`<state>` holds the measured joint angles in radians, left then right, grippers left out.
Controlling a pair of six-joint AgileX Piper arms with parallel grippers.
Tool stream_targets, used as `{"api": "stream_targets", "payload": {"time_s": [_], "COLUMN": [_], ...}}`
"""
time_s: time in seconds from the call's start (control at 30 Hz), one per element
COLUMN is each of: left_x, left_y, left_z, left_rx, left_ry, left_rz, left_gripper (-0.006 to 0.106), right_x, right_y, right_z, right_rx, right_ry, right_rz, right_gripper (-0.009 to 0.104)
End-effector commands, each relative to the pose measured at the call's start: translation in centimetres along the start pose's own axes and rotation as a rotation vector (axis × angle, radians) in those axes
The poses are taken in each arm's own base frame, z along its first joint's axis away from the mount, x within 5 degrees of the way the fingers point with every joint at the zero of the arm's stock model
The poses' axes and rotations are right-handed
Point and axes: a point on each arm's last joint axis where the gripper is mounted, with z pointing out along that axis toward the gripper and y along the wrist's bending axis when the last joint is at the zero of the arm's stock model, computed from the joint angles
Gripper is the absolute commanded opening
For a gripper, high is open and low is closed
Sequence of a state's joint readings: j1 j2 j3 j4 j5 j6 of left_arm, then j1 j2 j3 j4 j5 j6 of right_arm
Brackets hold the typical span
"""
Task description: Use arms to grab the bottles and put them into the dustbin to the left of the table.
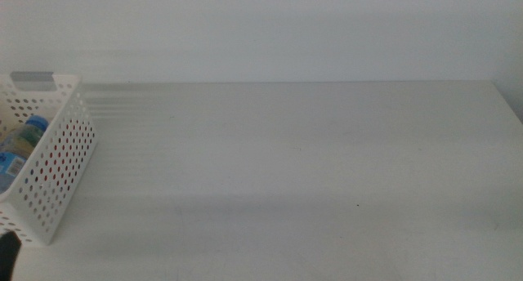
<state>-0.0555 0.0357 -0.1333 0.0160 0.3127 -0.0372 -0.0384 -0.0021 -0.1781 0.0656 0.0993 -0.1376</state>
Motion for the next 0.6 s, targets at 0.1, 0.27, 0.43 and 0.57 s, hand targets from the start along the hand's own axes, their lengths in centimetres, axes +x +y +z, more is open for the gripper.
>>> {"api": "stream_targets", "payload": {"time_s": [0.1, 0.27, 0.43, 0.57], "left_x": [1.1, 2.7, 4.3, 4.9], "left_y": [0.0, 0.0, 0.0, 0.1], "left_z": [0.0, 0.5, 0.9, 0.9], "left_rx": [0.009, 0.007, 0.005, 0.003], "left_ry": [-0.093, -0.042, 0.004, 0.062], "left_rz": [-0.031, -0.031, -0.031, -0.03], "left_gripper": [0.061, 0.061, 0.061, 0.061], "right_x": [1.7, 4.9, 6.1, 6.1], "right_y": [0.1, 0.3, 0.4, 0.4], "right_z": [-0.1, 0.1, 0.1, 0.1], "right_rx": [0.012, 0.006, 0.0, 0.001], "right_ry": [-0.028, 0.064, 0.119, 0.115], "right_rz": [0.006, 0.019, 0.019, 0.013], "right_gripper": [0.077, 0.077, 0.077, 0.077]}}
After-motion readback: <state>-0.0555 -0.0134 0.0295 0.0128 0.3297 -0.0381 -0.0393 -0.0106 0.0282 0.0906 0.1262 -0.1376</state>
